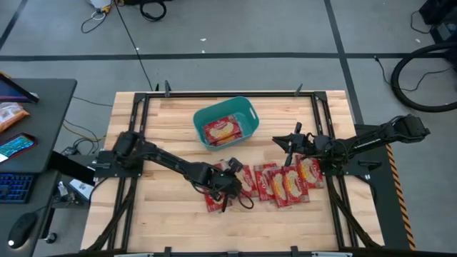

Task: Sort popcorn bags into baskets
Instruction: Put the red popcorn bag into the green bin

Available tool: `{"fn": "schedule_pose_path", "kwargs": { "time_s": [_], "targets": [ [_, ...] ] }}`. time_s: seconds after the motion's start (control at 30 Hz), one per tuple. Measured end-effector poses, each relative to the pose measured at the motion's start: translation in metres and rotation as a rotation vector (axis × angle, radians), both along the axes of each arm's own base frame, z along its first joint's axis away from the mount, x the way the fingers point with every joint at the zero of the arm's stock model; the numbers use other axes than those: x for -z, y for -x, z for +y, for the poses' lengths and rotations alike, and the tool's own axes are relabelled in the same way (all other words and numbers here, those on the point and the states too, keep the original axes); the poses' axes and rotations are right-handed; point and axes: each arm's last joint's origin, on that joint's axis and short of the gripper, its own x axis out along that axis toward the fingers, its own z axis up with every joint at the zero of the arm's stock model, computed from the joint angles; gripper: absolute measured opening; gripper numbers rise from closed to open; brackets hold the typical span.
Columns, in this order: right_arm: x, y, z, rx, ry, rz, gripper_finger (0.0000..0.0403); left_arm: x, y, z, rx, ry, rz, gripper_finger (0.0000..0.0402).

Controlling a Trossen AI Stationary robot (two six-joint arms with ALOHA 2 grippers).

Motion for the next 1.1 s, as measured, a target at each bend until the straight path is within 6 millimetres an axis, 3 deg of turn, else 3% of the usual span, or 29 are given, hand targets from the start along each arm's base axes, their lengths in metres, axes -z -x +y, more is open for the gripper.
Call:
{"fn": "schedule_pose_path", "kwargs": {
  "time_s": [0.3, 0.47, 0.63, 0.83, 1.1],
  "targets": [
    [0.0, 0.0, 0.0, 0.0, 0.0, 0.002, 0.0039, -0.051, 0.02, 0.013, -0.228, -0.072, -0.156, 0.0001],
    [0.0, 0.0, 0.0, 0.0, 0.0, 0.003, 0.0039, -0.072, 0.023, 0.033, -0.429, -0.022, -0.296, 0.0001],
    [0.0, 0.0, 0.0, 0.0, 0.0, 0.001, 0.0039, -0.075, 0.024, 0.071, -0.707, 0.073, -0.379, 0.0004],
    [0.001, 0.0, 0.0, 0.0, 0.0, 0.004, 0.0039, -0.066, 0.035, 0.123, -0.992, 0.146, -0.318, 0.0007],
    [0.001, 0.0, 0.0, 0.0, 0.0, 0.003, 0.0039, -0.065, 0.039, 0.171, -1.154, 0.213, -0.324, 0.0012]
  ]
}}
